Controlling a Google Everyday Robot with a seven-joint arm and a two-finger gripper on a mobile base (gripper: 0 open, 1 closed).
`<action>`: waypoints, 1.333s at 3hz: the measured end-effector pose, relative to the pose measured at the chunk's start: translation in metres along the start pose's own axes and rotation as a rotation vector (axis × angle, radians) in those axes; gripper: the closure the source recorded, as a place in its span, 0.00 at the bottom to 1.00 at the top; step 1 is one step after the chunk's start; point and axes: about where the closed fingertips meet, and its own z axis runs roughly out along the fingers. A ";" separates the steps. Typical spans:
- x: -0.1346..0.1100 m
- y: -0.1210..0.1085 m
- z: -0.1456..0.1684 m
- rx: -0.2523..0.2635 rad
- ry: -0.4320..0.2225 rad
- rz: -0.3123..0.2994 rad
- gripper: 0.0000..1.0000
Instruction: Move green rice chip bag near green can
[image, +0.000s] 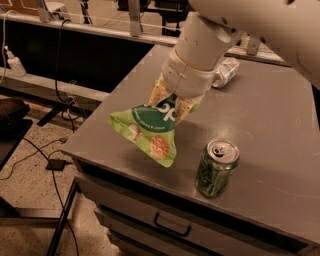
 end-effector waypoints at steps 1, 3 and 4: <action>-0.006 0.014 0.008 0.004 -0.008 0.023 1.00; -0.015 0.032 0.021 0.007 -0.015 0.057 0.59; -0.016 0.037 0.026 0.005 -0.016 0.069 0.36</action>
Offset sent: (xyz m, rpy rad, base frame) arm -0.0310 -0.0163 -0.0341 0.0236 0.0339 -0.0618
